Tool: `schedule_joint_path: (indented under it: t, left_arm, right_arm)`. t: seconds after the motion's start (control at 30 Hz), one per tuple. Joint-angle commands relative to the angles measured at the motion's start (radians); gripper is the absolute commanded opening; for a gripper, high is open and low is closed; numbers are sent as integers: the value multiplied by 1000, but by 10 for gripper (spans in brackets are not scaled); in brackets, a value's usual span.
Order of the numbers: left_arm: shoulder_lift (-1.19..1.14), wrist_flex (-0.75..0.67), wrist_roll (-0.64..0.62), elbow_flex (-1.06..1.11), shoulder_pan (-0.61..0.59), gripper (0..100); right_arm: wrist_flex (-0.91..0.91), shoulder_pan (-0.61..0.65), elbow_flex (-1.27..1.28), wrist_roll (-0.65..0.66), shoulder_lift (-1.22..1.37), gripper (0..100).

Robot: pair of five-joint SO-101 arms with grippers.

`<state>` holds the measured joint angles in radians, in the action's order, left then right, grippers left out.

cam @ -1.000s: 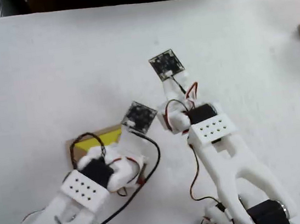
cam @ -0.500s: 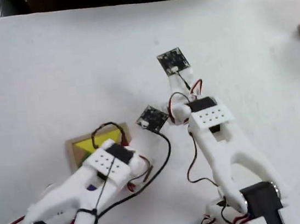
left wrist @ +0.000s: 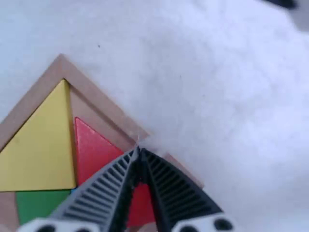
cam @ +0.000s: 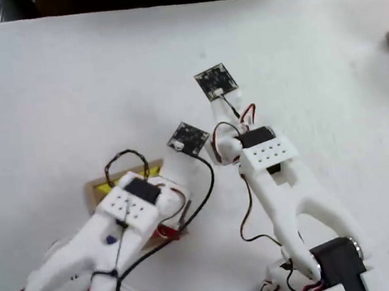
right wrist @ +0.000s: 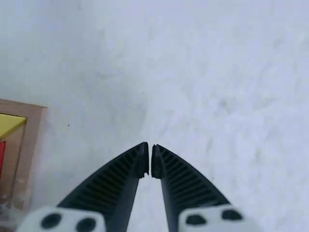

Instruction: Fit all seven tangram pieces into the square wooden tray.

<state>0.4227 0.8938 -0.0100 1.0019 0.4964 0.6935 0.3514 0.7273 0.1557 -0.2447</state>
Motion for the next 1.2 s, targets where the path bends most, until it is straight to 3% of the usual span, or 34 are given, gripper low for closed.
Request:
schedule_joint_path:
  t: [0.0, 0.13, 0.23, 0.57, 0.87, 1.17]
  left_arm:
    - [297, 38, 17, 83, -44, 22]
    - [519, 92, 17, 184, -82, 22]
    - [559, 121, 18, 204, -84, 22]
    - [166, 127, 104, 78, 4, 22]
    - [151, 118, 161, 80, 18, 22]
    - [150, 43, 163, 81, -88, 22]
  right_arm:
    - [-12, 2, -38, -5, -19, 22]
    - [-12, 2, -38, -5, -19, 22]
    - [-10, 2, -38, -5, -19, 22]
    - [-10, 2, -38, -2, -16, 23]
    - [-10, 2, -38, -3, -18, 23]
    - [-10, 2, -38, -6, -13, 23]
